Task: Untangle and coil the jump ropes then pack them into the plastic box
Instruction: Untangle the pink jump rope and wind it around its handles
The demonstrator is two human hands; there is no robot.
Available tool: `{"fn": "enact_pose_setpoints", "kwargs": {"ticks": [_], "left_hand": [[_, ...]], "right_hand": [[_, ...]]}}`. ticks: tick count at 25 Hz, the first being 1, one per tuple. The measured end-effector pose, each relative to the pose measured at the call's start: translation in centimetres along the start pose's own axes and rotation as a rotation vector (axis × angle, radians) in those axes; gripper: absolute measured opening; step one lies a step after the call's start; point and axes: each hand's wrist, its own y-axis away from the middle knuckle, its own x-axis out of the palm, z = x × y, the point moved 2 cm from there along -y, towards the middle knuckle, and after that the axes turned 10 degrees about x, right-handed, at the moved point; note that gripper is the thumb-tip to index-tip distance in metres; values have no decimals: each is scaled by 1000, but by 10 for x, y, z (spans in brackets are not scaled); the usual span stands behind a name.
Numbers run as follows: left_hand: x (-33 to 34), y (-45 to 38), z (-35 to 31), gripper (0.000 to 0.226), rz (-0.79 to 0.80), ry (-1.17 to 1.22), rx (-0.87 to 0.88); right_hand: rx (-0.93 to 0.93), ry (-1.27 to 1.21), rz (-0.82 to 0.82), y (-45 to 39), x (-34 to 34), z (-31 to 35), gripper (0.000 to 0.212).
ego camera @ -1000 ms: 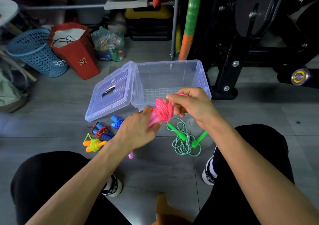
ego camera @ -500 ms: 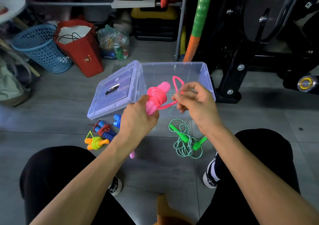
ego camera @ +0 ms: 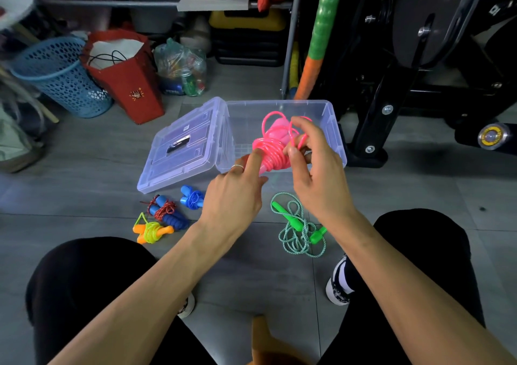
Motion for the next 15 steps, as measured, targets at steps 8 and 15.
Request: {"fn": "enact_pose_setpoints", "kwargs": {"ticks": [8, 15], "left_hand": [[1, 2, -7, 37, -35, 70, -21], [4, 6, -17, 45, -88, 141, -48]], "right_hand": [[65, 23, 6, -7, -1, -4, 47], [-41, 198, -117, 5, 13, -11, 46]]}}
